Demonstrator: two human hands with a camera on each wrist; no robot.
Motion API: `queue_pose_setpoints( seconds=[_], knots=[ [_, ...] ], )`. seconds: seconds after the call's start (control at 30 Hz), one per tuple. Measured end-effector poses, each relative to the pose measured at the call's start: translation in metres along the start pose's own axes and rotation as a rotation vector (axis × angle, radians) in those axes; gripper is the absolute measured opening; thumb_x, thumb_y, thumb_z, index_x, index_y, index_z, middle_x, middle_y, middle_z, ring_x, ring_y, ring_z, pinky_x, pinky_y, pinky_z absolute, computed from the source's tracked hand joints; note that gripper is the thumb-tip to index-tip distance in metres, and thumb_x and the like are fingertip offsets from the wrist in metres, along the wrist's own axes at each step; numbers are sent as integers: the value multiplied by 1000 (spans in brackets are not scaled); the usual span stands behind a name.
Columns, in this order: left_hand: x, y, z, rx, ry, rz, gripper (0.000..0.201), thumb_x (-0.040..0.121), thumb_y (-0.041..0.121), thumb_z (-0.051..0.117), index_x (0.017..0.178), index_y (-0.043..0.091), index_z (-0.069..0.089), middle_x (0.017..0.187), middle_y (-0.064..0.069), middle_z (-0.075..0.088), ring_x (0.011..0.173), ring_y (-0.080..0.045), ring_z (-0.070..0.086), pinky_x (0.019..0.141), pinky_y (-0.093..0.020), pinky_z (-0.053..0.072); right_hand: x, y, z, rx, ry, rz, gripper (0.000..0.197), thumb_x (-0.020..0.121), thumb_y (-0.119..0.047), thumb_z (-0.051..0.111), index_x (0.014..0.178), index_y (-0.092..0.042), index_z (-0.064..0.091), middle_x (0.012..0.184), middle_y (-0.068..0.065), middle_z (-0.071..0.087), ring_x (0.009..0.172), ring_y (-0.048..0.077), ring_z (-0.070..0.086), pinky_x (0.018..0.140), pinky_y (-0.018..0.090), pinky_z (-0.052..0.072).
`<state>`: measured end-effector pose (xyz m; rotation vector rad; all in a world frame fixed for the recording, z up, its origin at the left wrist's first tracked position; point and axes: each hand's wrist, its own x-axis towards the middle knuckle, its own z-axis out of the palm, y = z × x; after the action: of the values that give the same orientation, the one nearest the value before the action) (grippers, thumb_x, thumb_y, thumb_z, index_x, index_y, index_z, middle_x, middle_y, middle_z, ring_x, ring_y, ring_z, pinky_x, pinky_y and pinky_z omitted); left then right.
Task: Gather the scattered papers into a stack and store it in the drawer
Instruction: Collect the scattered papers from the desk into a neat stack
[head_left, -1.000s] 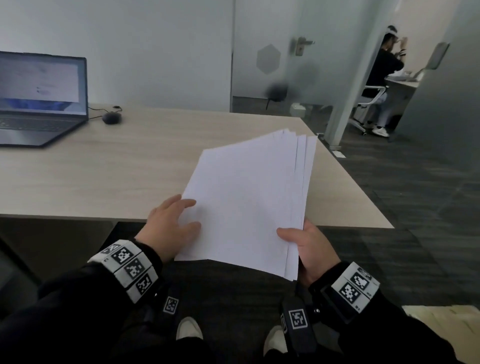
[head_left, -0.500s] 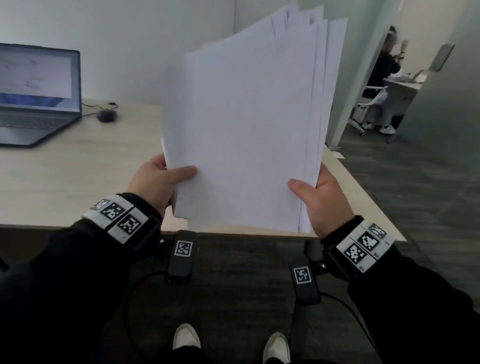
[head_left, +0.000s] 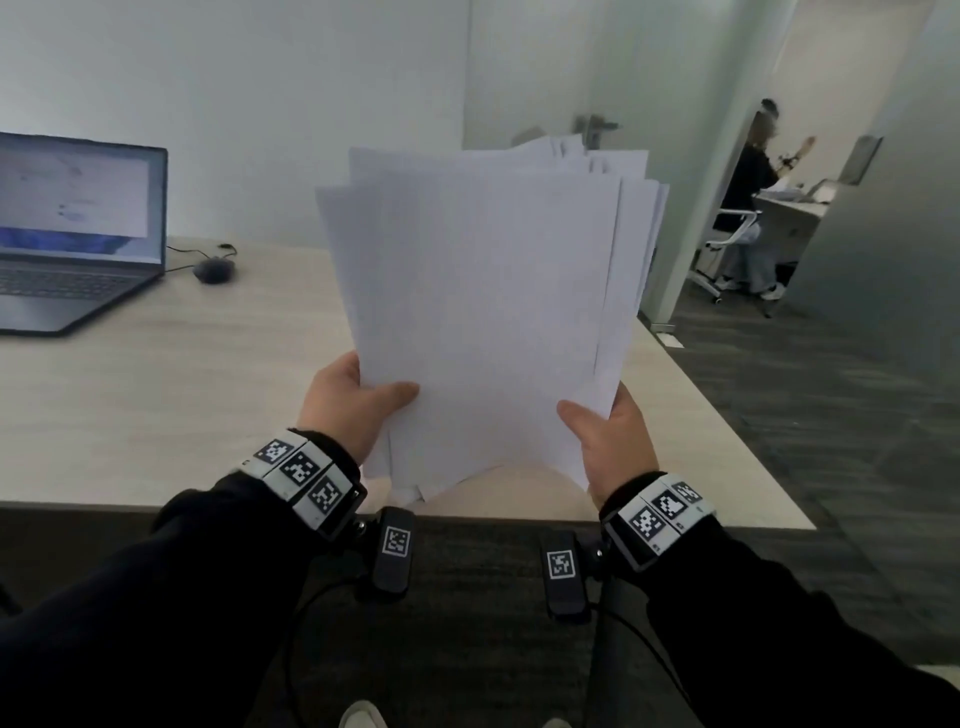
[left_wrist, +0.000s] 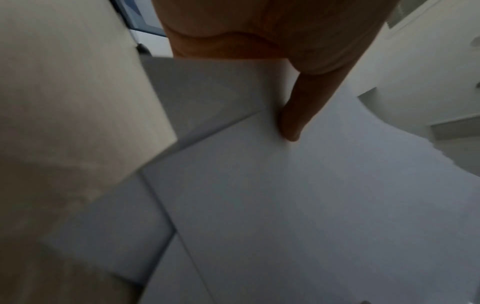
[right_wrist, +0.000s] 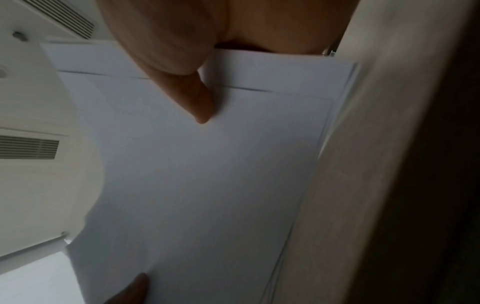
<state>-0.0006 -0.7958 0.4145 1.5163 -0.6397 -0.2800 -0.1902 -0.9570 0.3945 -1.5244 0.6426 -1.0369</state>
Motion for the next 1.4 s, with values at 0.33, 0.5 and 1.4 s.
queue_pose_setpoints(
  seconds=[0.33,0.5,1.4],
  knots=[
    [1,15,9,11,-52,105,27,75,15,79,92,32,66,94,8,74,89,-13,70,85,-39,56,1,-6,-10,116,11,48,16,87,-11,72,101,-16,70,93,0,79,87,20,76,78,35,60],
    [-7,3,13,4,-74,23,21,72,25,81,89,29,71,93,5,76,89,-19,72,88,-46,56,-3,-6,-14,99,15,63,10,85,-18,75,94,-14,73,90,-1,80,85,18,76,78,34,60],
    [-12,43,26,-155,-54,208,49,74,26,81,116,26,56,109,4,71,98,-13,69,81,-34,56,6,-54,6,54,45,-221,45,77,-46,79,114,-27,62,111,-3,74,104,11,70,94,38,55]
  ],
)
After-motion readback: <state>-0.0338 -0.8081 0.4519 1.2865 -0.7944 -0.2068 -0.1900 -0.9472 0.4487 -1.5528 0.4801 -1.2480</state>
